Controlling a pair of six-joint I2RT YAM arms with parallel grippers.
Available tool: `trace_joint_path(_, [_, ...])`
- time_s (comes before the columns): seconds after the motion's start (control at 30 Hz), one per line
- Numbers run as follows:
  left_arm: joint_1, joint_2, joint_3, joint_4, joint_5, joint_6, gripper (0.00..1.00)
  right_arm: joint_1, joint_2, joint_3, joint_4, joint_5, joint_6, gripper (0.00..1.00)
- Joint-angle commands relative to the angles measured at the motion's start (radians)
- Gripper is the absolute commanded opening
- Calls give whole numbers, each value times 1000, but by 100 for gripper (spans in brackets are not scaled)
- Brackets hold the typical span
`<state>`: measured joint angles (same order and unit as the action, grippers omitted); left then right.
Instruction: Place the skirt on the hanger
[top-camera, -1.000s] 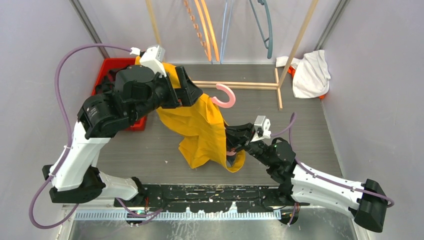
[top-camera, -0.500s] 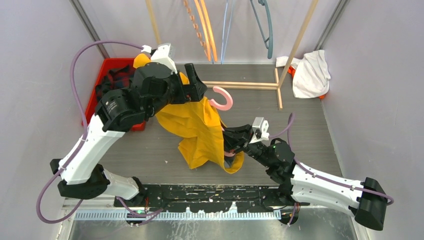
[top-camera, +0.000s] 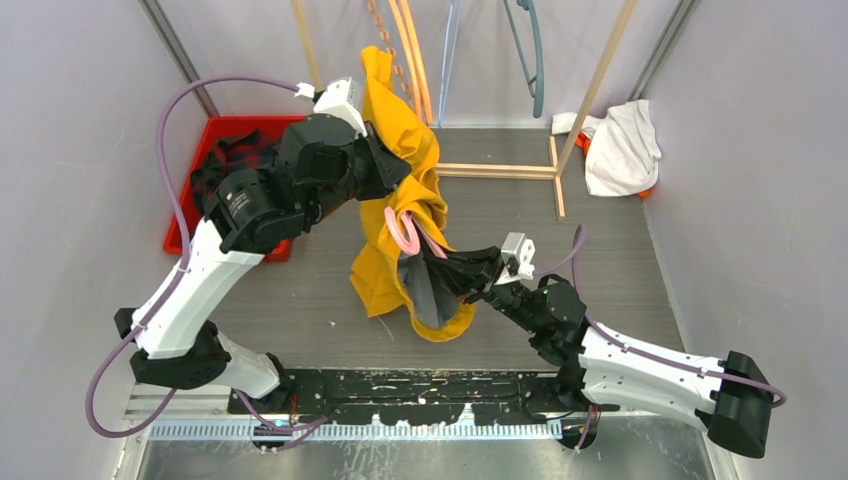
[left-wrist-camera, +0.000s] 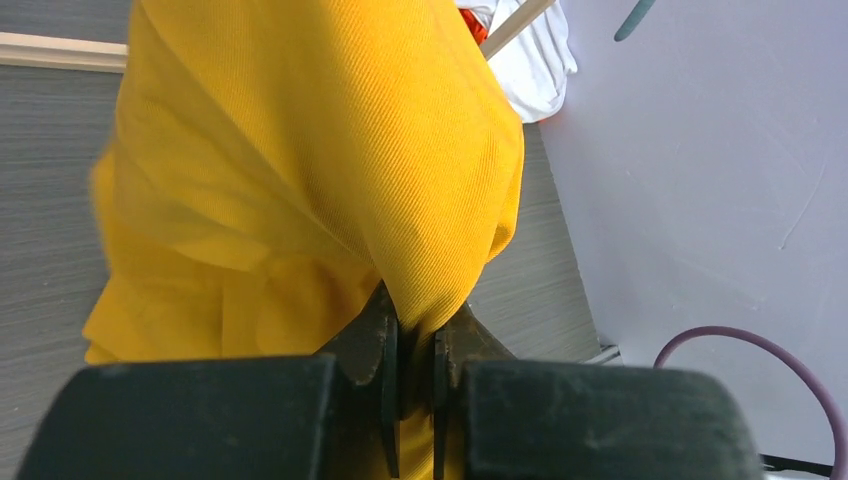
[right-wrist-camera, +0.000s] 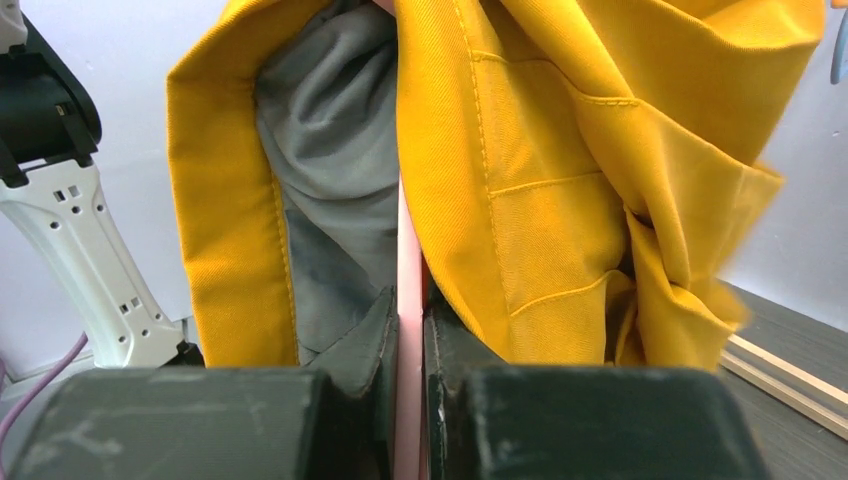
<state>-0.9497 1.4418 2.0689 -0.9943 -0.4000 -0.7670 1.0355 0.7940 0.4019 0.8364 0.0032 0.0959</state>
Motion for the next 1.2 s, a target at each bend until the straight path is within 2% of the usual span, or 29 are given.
trace_joint_path(0.0, [4,-4,74,-33,-25,134,0,11,-24,118,80,-6,43,1])
trace_joint_path(0.17, [-9,-26,48,22,-1,219,0,11,-20,190,-130,26,76,7])
trace_joint_path(0.37, [-32,8,143,-37,-17,337,0,10,-59,268,-349,-5,123,40])
trace_joint_path(0.43, [-37,20,168,-56,-15,367,0,11,-93,306,-462,-14,142,46])
trace_joint_path(0.6, [-39,0,141,-41,-23,422,0,11,-173,392,-736,10,185,48])
trace_joint_path(0.73, [-41,-74,17,123,5,456,0,11,-147,471,-994,97,210,48])
trace_joint_path(0.83, [-44,-137,-90,269,20,481,0,11,-98,477,-1085,134,241,48])
trace_joint_path(1.17, [-49,-311,-374,684,100,549,0,39,-35,347,-1057,67,324,42])
